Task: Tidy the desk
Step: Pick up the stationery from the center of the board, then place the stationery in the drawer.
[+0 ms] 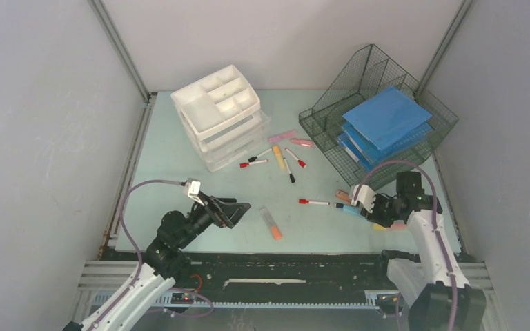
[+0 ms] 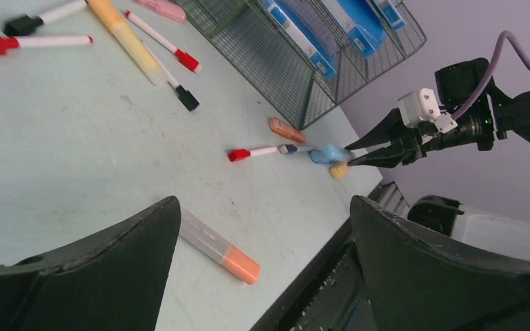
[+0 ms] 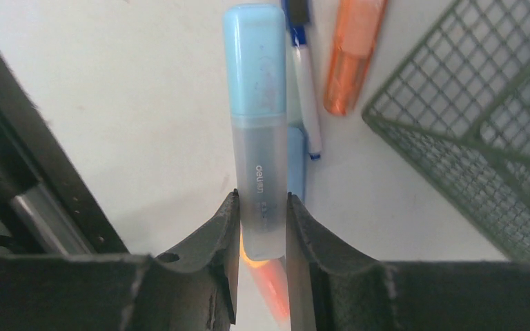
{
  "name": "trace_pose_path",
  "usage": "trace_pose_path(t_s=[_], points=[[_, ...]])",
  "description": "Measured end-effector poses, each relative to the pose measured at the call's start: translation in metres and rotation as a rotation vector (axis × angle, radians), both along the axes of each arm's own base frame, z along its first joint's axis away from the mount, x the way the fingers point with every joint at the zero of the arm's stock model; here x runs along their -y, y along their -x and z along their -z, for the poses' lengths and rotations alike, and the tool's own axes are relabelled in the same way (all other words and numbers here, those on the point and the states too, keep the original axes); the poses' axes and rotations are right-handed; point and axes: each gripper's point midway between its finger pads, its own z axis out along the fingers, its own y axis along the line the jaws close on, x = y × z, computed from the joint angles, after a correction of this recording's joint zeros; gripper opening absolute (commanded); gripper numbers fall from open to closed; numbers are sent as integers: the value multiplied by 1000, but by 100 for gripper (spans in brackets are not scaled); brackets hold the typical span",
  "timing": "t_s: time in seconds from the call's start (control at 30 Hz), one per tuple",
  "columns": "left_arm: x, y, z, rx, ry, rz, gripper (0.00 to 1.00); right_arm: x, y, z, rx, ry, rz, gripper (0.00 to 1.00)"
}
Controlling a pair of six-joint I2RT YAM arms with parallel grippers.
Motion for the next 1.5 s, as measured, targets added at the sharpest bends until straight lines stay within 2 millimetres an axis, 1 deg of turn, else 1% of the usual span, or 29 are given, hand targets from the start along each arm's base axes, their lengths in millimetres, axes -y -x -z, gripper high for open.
trace_pose_path(t_s=[0.17, 0.23, 0.3, 0.37, 0.43, 0.57, 0.67, 0.73, 0.83, 0.87, 0.9, 1.0, 1.13, 1.23, 1.33, 1.5], points=[[10, 5, 3, -26, 99, 47, 100, -40, 19, -9, -37, -49, -83, 2], [13, 6, 0, -39, 138, 61, 100, -54, 24, -15, -64, -72, -105, 2], [16, 8, -11, -28, 181, 76, 100, -69, 27, -25, -90, -96, -123, 3], [18, 10, -20, -15, 216, 91, 100, -83, 25, -36, -105, -121, -140, 3], [22, 13, -28, -8, 247, 102, 100, -101, 21, -50, -120, -149, -163, 3], [30, 18, -33, -21, 281, 116, 100, -130, 12, -67, -150, -199, -180, 3], [38, 18, -31, -53, 298, 100, 100, -151, 6, -76, -174, -242, -173, 2], [43, 17, -26, -81, 294, 83, 100, -163, 3, -84, -199, -282, -164, 2], [49, 10, -18, -127, 281, 33, 100, -179, 0, -100, -232, -356, -162, 2], [51, 6, -18, -137, 283, 17, 100, -184, -1, -105, -240, -381, -164, 2], [53, 2, -18, -150, 282, -2, 100, -188, -1, -109, -247, -403, -169, 2], [64, -11, -31, -173, 304, -42, 99, -194, 5, -114, -279, -443, -177, 2], [87, -22, -56, -172, 338, -45, 99, -196, 9, -117, -303, -466, -179, 0], [106, -26, -69, -165, 354, -30, 98, -197, 10, -117, -314, -474, -174, 0], [122, -27, -73, -168, 353, -17, 97, -197, 10, -118, -322, -479, -169, 0], [141, -26, -62, -192, 321, -16, 95, -197, 11, -118, -326, -481, -163, 0]])
